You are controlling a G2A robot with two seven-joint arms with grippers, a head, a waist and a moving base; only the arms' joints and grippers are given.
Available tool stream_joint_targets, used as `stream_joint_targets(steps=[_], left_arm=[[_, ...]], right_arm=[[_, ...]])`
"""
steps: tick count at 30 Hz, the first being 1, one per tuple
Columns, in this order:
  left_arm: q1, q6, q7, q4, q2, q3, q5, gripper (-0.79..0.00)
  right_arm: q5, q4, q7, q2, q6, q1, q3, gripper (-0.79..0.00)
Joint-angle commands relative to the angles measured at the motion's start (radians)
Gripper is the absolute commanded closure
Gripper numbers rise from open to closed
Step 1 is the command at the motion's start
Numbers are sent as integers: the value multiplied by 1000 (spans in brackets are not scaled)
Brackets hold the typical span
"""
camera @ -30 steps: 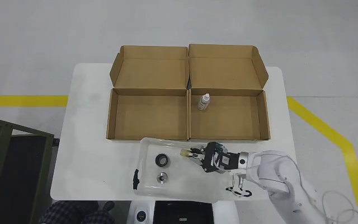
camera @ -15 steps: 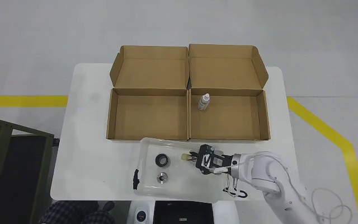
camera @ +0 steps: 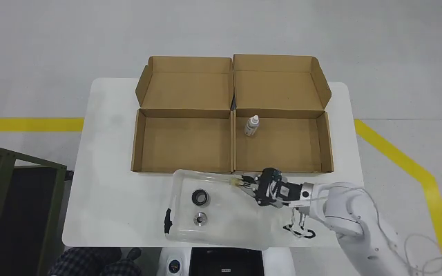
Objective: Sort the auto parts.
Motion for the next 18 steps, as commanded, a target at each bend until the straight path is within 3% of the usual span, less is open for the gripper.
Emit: stream_joint_targets(steps=[1,7,18], left_arm=[[0,0,0,0,0,0,0,-785],[0,0,0,0,0,0,0,-785],[0,0,0,0,0,0,0,-785]], right_arm=[[18,-3,7,3,5,8,24,0],[69,38,61,2,39,79,25,0],[100,232,102,-21,92,264,-102,0]])
